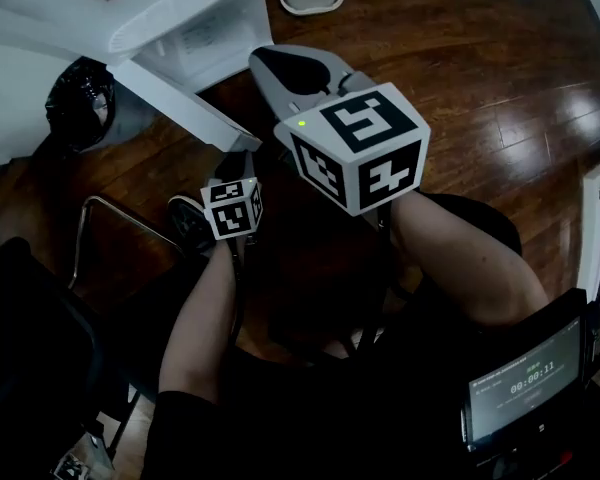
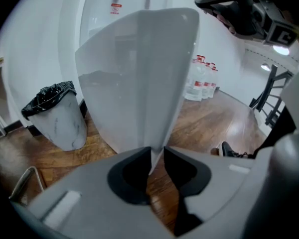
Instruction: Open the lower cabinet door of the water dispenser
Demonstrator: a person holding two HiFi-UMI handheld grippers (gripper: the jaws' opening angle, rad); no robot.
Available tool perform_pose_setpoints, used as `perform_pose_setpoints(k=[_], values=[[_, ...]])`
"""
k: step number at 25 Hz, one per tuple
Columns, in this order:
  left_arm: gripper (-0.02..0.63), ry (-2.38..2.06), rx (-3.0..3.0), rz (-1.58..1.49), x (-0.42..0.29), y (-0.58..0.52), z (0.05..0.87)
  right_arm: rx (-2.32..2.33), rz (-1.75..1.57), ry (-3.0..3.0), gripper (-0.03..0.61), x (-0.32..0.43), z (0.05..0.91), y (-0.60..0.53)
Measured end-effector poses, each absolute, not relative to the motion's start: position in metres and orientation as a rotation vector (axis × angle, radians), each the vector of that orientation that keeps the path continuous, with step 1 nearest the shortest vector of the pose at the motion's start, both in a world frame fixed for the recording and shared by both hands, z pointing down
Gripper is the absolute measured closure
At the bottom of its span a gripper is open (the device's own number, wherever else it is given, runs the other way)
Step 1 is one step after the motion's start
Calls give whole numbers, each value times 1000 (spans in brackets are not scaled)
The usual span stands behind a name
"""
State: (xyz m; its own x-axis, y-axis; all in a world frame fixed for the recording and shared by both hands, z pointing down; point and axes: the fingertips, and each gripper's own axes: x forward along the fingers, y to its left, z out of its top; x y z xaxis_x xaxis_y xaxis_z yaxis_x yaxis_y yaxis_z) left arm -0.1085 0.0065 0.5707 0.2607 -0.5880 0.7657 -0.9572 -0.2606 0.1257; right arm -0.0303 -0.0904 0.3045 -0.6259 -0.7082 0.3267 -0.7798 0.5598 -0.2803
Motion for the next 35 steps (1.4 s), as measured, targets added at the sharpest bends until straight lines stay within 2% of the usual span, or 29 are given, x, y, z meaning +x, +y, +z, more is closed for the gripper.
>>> perform_pose_setpoints(k=[9,20,25,35], values=[[515,-1332,2008,797,-61,-39,569,1420,671,-2557,574,13,306,-137],[526,-1281,2124,816,-28,-104,575,1440,722,-2512,574,26,324,-186],[528,-1310,2131,786,-26,-130,574,1488,859,-2458,574,44,338,-206],[526,-1373,2084,690,-29,-189,565,1503,846,-2428,574,55,346,-229]])
